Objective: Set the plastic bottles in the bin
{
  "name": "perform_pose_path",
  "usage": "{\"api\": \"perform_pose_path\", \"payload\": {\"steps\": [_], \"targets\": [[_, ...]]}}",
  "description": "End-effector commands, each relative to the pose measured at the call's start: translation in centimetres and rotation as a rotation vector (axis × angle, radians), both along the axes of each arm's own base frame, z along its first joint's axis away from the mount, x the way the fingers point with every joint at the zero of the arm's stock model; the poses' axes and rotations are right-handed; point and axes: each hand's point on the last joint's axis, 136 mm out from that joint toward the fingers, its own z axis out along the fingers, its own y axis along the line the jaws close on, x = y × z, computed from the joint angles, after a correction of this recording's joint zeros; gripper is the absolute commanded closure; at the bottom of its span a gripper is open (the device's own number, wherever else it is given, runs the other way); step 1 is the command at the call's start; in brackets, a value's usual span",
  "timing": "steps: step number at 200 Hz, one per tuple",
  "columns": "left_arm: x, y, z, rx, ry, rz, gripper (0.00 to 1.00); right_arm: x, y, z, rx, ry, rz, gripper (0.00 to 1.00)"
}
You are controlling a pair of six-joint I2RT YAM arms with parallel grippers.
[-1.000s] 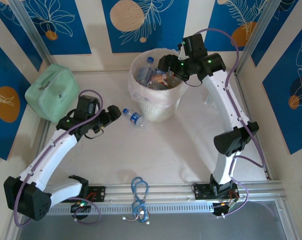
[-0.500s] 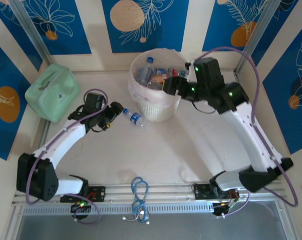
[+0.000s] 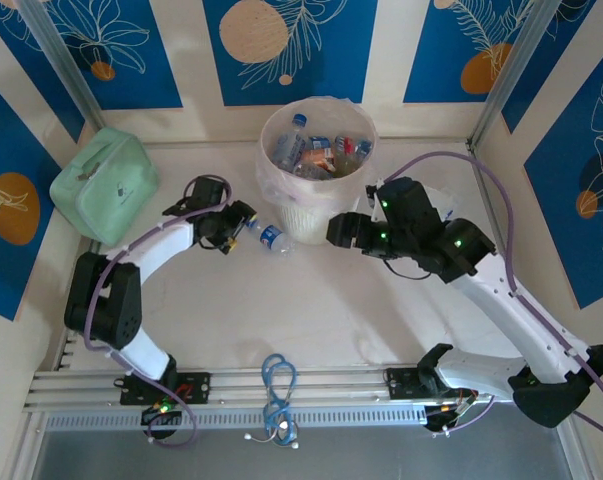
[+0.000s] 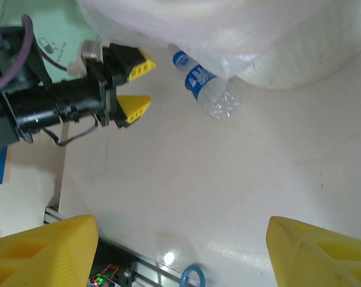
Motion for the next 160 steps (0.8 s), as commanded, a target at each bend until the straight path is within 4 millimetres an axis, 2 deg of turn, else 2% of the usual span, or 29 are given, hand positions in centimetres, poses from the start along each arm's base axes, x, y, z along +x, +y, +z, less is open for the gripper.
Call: {"api": "perform_pose_path", "payload": {"steps": [1, 37, 79, 160], "targets": [[1.1, -0.7, -0.2, -0.005, 0.027, 0.015, 0.20, -0.2, 0.3, 0.2, 0.018, -0.016, -0.020, 0.26], [1.6, -2.3, -1.9, -0.024, 0.076, 0.026, 0.17, -0.7, 1.1, -0.6, 0.002, -0.007, -0.003, 0.26], [2.5, -3.7, -2.5, -0.004, 0.089, 0.010, 0.17, -1.1, 1.6, -1.1, -0.010, -0.003, 0.007, 0.26], [2.3, -4.0, -5.4, 0.055, 0.175, 0.014, 0.20, -1.5, 1.2, -1.8, -0.026, 0.003, 0.000, 0.26]]}}
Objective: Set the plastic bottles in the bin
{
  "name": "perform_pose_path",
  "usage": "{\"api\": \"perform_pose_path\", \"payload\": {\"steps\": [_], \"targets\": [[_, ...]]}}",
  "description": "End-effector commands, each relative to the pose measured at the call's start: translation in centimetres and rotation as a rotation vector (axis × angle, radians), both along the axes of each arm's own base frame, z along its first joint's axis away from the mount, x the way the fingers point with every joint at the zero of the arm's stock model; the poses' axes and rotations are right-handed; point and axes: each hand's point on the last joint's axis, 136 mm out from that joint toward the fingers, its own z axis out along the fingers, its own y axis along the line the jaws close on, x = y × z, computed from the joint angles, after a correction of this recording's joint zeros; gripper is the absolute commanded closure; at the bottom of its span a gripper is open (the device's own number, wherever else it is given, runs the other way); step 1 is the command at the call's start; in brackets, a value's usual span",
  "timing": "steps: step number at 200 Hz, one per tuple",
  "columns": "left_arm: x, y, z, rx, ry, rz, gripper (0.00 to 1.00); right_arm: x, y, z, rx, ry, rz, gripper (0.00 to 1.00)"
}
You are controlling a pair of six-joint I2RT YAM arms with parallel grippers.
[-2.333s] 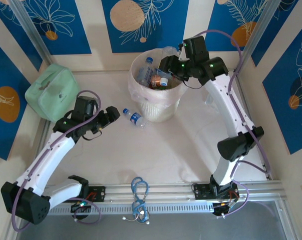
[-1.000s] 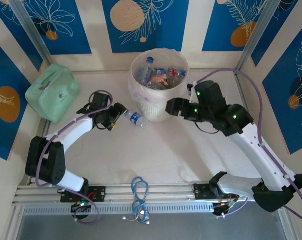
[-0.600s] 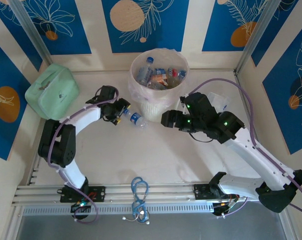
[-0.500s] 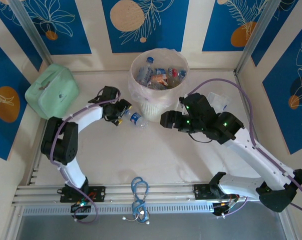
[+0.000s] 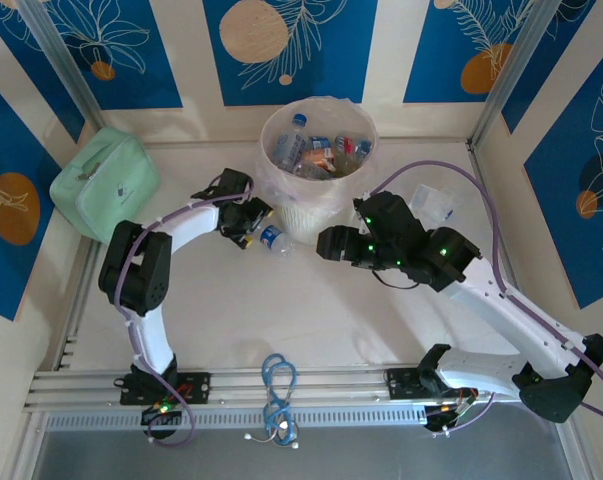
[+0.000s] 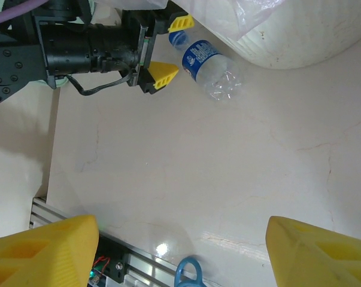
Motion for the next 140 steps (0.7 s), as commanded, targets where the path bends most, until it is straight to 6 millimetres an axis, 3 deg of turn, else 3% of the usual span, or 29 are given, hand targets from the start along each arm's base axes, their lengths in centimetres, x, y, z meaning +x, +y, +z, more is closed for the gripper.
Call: {"api": "perform_pose_path", "payload": {"steps": [1, 33, 94, 140], "targets": [[-0.4, 0.0, -1.2, 0.038, 0.055, 0.018, 0.20, -0.3, -0.5, 0.1, 0.001, -0.007, -0.020, 0.26], [-0.5, -0.4, -2.0, 0.045, 0.069, 0.002, 0.21, -0.4, -0.6, 0.0, -0.001, -0.009, -0.021, 0.26], [-0.9, -0.5, -2.6, 0.045, 0.078, -0.008, 0.35, -0.5, -0.9, 0.1, -0.006, -0.014, -0.027, 0.26], [-1.7, -0.5, -1.7, 0.028, 0.052, -0.034, 0.42, -0.7, -1.2, 0.1, -0.008, -0.015, -0.031, 0.26]]}}
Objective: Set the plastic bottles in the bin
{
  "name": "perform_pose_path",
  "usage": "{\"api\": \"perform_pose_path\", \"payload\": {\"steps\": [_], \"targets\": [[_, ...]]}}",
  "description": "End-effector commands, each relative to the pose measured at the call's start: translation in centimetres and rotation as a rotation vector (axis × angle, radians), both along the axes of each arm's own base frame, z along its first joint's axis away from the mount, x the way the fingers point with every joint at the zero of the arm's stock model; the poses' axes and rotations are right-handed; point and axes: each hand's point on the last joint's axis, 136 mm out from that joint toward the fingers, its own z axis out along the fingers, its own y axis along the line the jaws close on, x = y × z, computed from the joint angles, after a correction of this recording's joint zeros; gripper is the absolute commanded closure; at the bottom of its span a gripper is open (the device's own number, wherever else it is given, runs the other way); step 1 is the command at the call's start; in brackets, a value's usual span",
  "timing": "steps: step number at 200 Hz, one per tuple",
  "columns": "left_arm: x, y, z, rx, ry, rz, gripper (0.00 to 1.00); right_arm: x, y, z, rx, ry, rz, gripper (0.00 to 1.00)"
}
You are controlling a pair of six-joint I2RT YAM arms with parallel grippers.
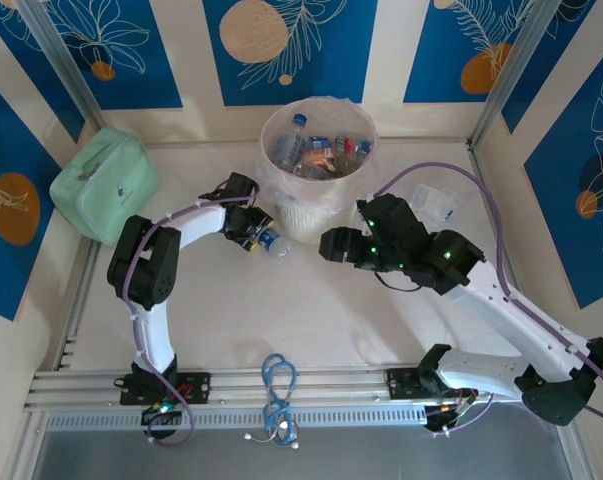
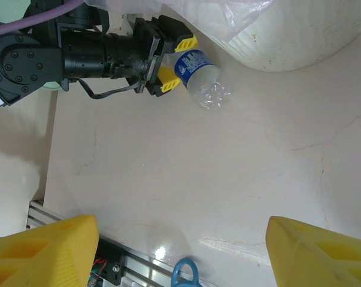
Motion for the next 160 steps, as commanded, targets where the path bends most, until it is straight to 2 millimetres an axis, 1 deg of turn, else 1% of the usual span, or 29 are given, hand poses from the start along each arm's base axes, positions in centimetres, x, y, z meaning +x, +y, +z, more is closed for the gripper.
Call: {"api": "perform_pose_path", "payload": {"steps": [1, 23, 45, 56, 75, 86, 98, 122, 146, 160], "targets": [[-1.1, -0.1, 0.4, -0.003, 0.005, -0.021, 0.42, -0.4, -0.6, 0.0, -0.005, -0.002, -0.017, 0.26], [-2.0, 0.1, 1.5, -0.013, -0.017, -0.043, 0.43, -0.4, -0.5, -0.2, -0.007, 0.001, -0.011, 0.26], [-3.7, 0.7, 3.3, -0.019, -0.053, -0.079, 0.43, -0.6, -0.1, -0.5, -0.006, 0.012, 0.010, 0.26], [-4.6, 1.0, 4.5, -0.024, -0.085, -0.107, 0.43, -0.7, 0.2, -0.6, -0.007, 0.017, 0.026, 0.26], [-6.4, 1.7, 7.2, -0.021, -0.145, -0.158, 0.43, -0.8, 0.5, -0.8, -0.010, 0.018, 0.045, 0.26], [-7.4, 2.1, 8.9, -0.021, -0.179, -0.189, 0.43, -0.9, 1.0, -0.5, 0.003, 0.011, 0.069, 0.26], [-8.6, 2.2, 10.9, -0.039, -0.219, -0.226, 0.43, -1.1, 2.0, -0.2, 0.025, 0.006, 0.120, 0.25], [-10.7, 1.5, 14.6, -0.124, -0.295, -0.307, 0.43, -2.0, 5.0, 0.5, 0.056, 0.007, 0.253, 0.20], [-12.3, 0.7, 18.5, -0.218, -0.388, -0.363, 0.43, -2.6, 7.7, 0.8, 0.042, -0.005, 0.340, 0.16], [-12.9, 0.1, 20.9, -0.286, -0.451, -0.390, 0.43, -2.5, 8.7, 1.0, 0.035, -0.011, 0.354, 0.14]]}}
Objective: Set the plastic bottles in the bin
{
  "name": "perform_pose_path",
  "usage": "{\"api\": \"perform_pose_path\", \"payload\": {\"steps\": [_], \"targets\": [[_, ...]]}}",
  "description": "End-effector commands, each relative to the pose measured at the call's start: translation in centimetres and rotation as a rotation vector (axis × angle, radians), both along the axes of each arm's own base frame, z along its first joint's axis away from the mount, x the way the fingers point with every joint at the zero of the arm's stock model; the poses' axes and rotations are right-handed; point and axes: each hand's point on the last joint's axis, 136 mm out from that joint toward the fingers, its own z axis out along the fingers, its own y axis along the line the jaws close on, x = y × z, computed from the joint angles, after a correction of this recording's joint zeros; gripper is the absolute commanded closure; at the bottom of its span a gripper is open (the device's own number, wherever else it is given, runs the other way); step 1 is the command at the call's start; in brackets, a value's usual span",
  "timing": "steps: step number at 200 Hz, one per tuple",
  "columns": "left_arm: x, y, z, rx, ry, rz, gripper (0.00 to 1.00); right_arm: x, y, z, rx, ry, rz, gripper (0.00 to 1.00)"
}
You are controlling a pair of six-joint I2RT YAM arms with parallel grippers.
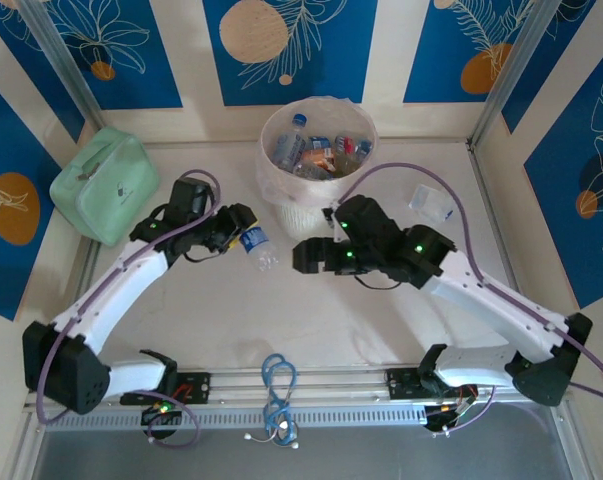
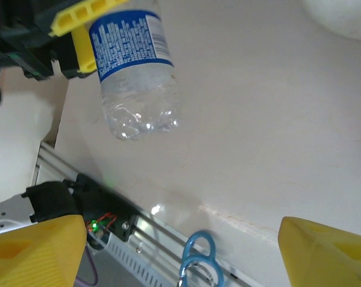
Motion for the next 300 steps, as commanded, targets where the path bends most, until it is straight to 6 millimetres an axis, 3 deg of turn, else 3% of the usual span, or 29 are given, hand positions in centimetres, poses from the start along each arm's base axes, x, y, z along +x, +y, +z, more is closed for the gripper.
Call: {"api": "perform_pose_path", "payload": {"steps": [1, 34, 63, 136, 221, 245, 254, 264, 287, 300], "targets": [[-2.4, -1.4, 2.7, -0.096, -0.047, -0.126, 0.43, -0.5, 2.4, 2.3, 0.050, -0.046, 0.094, 0.14], [-3.2, -3.5, 8.6, -0.284, -0.177, -0.221, 0.44, 0.0, 4.0, 4.3, 0.103, -0.071, 0.114, 0.12], [-3.3, -4.3, 11.5, -0.375, -0.238, -0.257, 0.44, 0.7, 4.2, 5.3, 0.121, -0.081, 0.103, 0.11], [-3.7, -5.5, 13.5, -0.479, -0.280, -0.297, 0.45, 0.7, 5.3, 6.2, 0.188, -0.064, 0.131, 0.18], [-3.5, -6.2, 12.5, -0.483, -0.261, -0.306, 0.46, 1.3, 5.0, 6.1, 0.197, -0.068, 0.108, 0.37], [-3.3, -6.2, 12.4, -0.482, -0.267, -0.301, 0.36, 1.3, 4.6, 6.1, 0.195, -0.072, 0.101, 0.43], [-3.3, -6.2, 12.3, -0.474, -0.270, -0.295, 0.23, 1.4, 4.4, 6.2, 0.194, -0.075, 0.098, 0.44], [-3.2, -6.0, 12.2, -0.460, -0.271, -0.283, 0.01, 1.5, 4.1, 6.4, 0.190, -0.084, 0.094, 0.45], [-3.2, -5.7, 12.8, -0.426, -0.301, -0.280, 0.00, 2.3, 2.8, 7.3, 0.188, -0.112, 0.062, 0.46], [-3.4, -4.6, 14.2, -0.350, -0.366, -0.265, 0.00, 3.1, 1.7, 8.4, 0.182, -0.142, 0.036, 0.46]]}}
